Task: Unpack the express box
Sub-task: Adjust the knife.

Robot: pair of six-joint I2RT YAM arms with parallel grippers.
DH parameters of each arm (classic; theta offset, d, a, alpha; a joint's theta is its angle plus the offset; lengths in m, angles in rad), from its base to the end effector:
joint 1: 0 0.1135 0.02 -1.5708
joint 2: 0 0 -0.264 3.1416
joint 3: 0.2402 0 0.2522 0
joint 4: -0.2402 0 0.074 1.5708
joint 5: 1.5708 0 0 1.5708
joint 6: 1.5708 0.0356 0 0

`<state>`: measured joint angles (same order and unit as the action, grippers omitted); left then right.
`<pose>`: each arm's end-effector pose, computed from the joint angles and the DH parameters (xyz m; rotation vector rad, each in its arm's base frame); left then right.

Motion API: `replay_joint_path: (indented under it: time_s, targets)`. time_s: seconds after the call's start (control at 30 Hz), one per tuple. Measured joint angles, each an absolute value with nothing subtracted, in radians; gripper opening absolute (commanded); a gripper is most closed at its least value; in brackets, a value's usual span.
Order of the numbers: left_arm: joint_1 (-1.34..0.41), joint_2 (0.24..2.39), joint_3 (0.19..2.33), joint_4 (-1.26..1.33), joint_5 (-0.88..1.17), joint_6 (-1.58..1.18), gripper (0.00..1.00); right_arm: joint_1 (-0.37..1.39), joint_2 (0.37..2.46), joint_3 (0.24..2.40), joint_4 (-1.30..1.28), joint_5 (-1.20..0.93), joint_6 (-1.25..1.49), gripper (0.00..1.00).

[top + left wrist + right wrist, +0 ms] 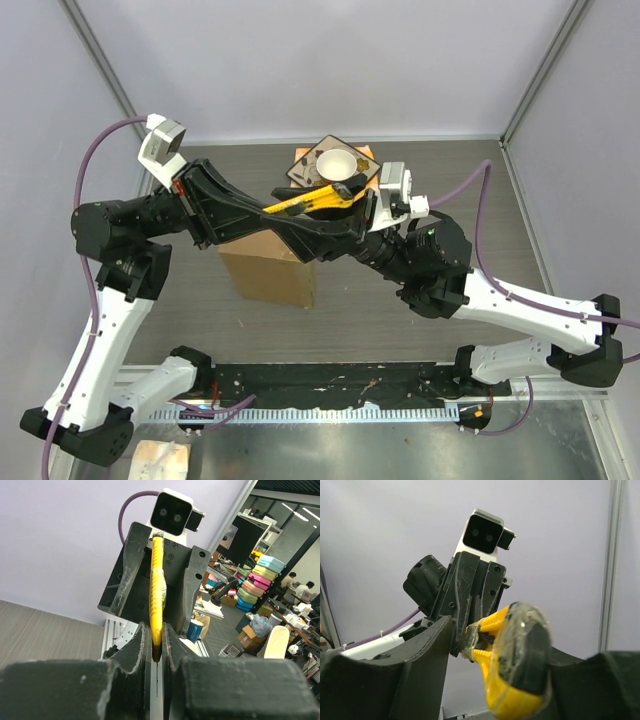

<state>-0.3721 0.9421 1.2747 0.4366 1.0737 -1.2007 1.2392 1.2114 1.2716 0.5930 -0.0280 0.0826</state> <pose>0.1210 -0.0808 0.5270 0.7430 1.2457 -1.7589 0.0821 0.2415 0.5019 -0.5617 0.8095 1.2348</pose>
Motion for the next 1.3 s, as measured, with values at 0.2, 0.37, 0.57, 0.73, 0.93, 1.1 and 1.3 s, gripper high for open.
replay_joint_path:
  time_s: [0.2, 0.37, 0.57, 0.73, 0.93, 1.1, 1.3]
  targets:
    - [-0.372, 0.931, 1.272, 0.438, 1.074, -1.201, 0.0, 1.233, 1.21, 1.272, 0.63, -0.028, 0.09, 0.44]
    - [-0.372, 0.931, 1.272, 0.438, 1.069, -1.2, 0.0, 1.225, 1.211, 1.272, 0.642, -0.035, 0.109, 0.19]
    - [-0.367, 0.926, 1.269, 0.462, 1.061, -1.192, 0.0, 1.221, 1.234, 1.291, 0.665, -0.073, 0.171, 0.01]
    - [-0.363, 0.913, 1.269, 0.472, 1.045, -1.193, 0.0, 1.22, 1.258, 1.317, 0.68, -0.093, 0.187, 0.27]
    - [-0.365, 0.907, 1.266, 0.467, 1.053, -1.2, 0.0, 1.213, 1.287, 1.329, 0.705, -0.084, 0.173, 0.52]
    - [-0.362, 0.908, 1.259, 0.459, 1.048, -1.198, 0.0, 1.21, 1.298, 1.33, 0.725, -0.087, 0.165, 0.05]
    - [-0.36, 0.908, 1.254, 0.468, 1.052, -1.185, 0.31, 1.222, 1.296, 1.332, 0.724, -0.086, 0.183, 0.01]
